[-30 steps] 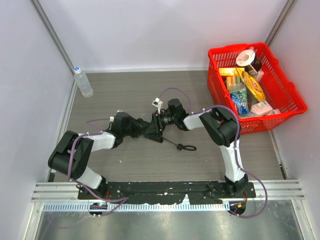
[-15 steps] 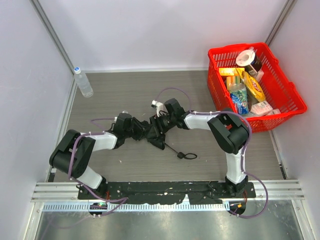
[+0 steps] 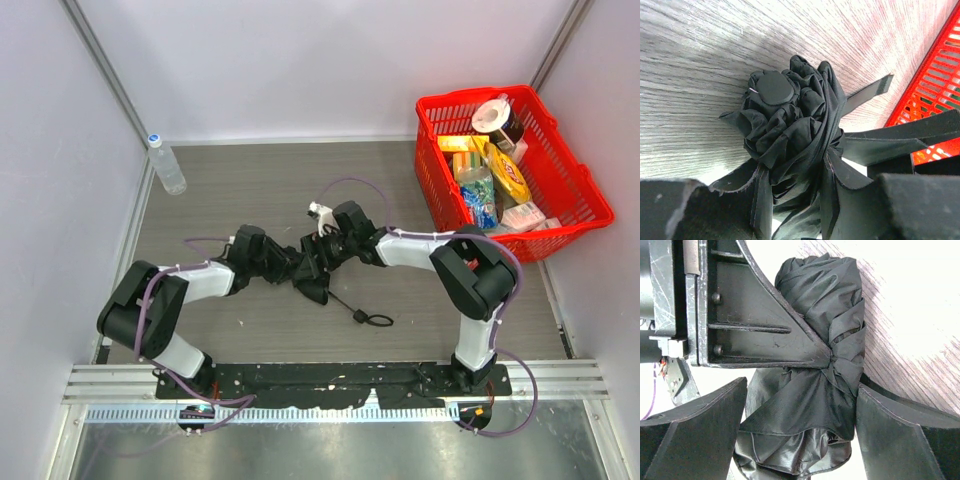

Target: Put away the umbrella

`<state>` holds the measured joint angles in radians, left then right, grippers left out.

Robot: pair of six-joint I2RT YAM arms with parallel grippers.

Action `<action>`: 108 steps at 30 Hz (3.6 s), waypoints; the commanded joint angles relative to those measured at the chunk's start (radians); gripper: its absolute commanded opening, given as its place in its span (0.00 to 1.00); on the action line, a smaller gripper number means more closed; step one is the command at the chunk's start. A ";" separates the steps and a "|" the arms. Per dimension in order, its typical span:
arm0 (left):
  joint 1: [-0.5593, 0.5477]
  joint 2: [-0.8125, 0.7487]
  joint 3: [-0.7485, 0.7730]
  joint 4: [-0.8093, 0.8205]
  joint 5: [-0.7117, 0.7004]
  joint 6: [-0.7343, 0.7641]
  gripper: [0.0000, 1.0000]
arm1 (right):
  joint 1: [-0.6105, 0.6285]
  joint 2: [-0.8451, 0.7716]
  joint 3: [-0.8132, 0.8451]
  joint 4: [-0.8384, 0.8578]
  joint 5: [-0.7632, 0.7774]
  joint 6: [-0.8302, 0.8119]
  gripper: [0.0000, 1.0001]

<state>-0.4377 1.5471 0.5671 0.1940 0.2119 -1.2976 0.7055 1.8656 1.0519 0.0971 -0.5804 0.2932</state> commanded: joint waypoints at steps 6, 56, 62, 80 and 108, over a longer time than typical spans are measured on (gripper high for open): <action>0.013 0.056 -0.015 -0.442 -0.203 0.040 0.00 | 0.208 -0.144 0.008 -0.077 0.331 -0.138 0.87; 0.027 -0.047 -0.068 -0.288 -0.247 0.182 0.86 | -0.046 0.320 -0.027 0.180 -0.354 -0.119 0.01; 0.027 -0.007 -0.102 -0.222 -0.253 0.201 0.48 | -0.067 0.365 0.011 0.156 -0.383 -0.123 0.01; 0.027 0.047 -0.079 -0.298 -0.172 0.144 0.00 | 0.014 0.096 0.089 -0.091 0.074 -0.193 0.50; 0.022 0.025 -0.044 -0.400 -0.158 0.095 0.00 | 0.257 0.119 0.051 -0.103 0.554 -0.319 0.01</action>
<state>-0.4000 1.5085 0.6056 0.0994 0.1066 -1.2663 1.0126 1.9472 1.2121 -0.1085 0.2768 -0.0650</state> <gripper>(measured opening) 0.336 0.408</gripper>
